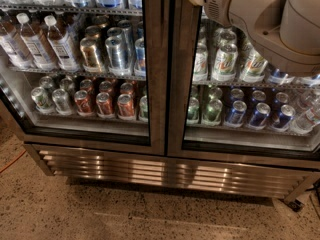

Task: Open right fridge door

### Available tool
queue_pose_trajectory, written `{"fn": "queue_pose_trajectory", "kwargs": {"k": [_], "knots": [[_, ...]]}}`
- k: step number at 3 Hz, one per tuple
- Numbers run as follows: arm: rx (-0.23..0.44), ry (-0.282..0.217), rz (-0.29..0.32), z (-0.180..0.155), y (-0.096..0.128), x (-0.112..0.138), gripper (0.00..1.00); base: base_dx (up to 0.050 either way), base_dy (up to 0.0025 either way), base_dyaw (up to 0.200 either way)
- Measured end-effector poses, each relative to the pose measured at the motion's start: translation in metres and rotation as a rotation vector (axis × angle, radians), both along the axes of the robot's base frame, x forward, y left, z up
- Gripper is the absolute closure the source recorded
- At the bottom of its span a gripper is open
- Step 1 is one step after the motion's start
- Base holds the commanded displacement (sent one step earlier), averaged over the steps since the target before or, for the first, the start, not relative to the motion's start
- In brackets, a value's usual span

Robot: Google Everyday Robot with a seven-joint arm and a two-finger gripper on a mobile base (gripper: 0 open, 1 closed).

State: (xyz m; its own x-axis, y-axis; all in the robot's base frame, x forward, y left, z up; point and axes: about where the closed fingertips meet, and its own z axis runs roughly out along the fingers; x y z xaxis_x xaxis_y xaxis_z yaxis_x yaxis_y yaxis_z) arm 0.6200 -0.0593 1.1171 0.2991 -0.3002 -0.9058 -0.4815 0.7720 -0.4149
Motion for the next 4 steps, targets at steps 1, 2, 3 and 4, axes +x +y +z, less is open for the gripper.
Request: {"fn": "queue_pose_trajectory", "kwargs": {"k": [1, 2, 3, 4], "knots": [[-0.006, 0.0, 0.001, -0.0007, 0.0008, -0.0001, 1.0, 0.0, 0.0, 0.0], [-0.006, 0.0, 0.001, -0.0007, -0.0012, 0.0006, 1.0, 0.0, 0.0, 0.0], [-0.009, -0.001, -0.01, -0.0007, -0.0022, 0.0008, 1.0, 0.0, 0.0, 0.0], [-0.01, 0.0, -0.012, -0.0007, -0.0016, 0.0003, 1.0, 0.0, 0.0, 0.0]]}}
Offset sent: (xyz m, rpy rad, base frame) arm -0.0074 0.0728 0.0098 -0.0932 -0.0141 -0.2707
